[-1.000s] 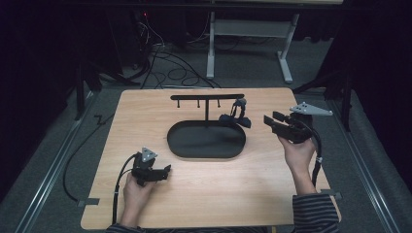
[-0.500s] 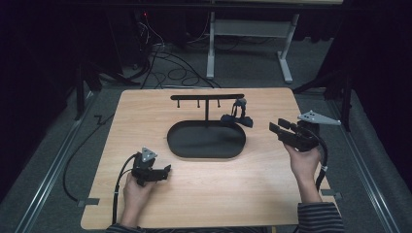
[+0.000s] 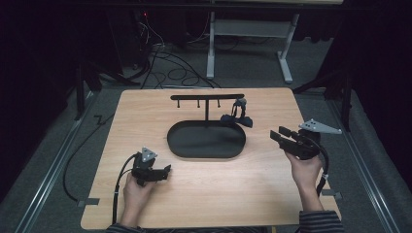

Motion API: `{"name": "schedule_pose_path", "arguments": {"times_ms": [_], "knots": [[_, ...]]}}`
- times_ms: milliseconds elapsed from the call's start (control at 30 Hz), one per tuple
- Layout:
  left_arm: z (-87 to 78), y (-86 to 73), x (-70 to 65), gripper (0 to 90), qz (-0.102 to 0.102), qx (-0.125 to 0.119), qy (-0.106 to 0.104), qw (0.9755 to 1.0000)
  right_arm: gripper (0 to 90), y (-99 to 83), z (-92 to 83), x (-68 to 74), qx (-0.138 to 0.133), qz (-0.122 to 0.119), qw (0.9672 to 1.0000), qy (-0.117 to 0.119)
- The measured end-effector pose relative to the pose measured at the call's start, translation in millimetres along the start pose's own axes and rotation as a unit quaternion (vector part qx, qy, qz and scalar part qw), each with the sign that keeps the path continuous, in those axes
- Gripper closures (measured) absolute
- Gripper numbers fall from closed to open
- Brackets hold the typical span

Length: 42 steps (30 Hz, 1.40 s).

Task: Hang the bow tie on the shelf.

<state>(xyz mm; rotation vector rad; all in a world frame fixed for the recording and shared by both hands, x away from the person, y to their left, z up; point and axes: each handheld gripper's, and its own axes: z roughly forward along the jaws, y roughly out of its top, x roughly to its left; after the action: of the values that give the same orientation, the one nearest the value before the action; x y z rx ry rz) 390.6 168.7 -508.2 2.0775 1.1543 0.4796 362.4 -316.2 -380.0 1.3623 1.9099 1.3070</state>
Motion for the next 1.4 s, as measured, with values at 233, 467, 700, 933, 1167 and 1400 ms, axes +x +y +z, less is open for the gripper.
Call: {"name": "schedule_pose_path", "arguments": {"times_ms": [233, 467, 700, 933, 1167, 1400], "knots": [[0.0, 0.0, 0.0, 16.0, 0.000, 0.000, 0.000, 1.0000, 56.7, -7.7, -0.7, -0.1, 0.003, 0.006, 1.0000, 0.003], [0.0, 0.0, 0.0, 16.0, 0.000, 0.000, 0.000, 1.0000, 56.6, -14.6, -3.4, 4.3, 0.006, -0.003, 1.0000, -0.003], [0.0, 0.0, 0.0, 16.0, 0.000, 0.000, 0.000, 1.0000, 56.6, -22.3, -7.2, 3.0, 0.004, 0.004, 1.0000, 0.000], [0.0, 0.0, 0.0, 16.0, 0.000, 0.000, 0.000, 1.0000, 56.6, -31.0, -6.9, 2.4, 0.007, 0.013, 0.9999, 0.006], [0.0, 0.0, 0.0, 15.9, 0.000, 0.000, 0.000, 1.0000, 56.6, -36.2, -4.8, 2.5, 0.011, 0.019, 0.9997, 0.010], [0.0, 0.0, 0.0, 16.0, 0.000, 0.000, 0.000, 1.0000, 56.6, -44.5, -2.1, 1.6, 0.015, 0.027, 0.9994, 0.014]]}}
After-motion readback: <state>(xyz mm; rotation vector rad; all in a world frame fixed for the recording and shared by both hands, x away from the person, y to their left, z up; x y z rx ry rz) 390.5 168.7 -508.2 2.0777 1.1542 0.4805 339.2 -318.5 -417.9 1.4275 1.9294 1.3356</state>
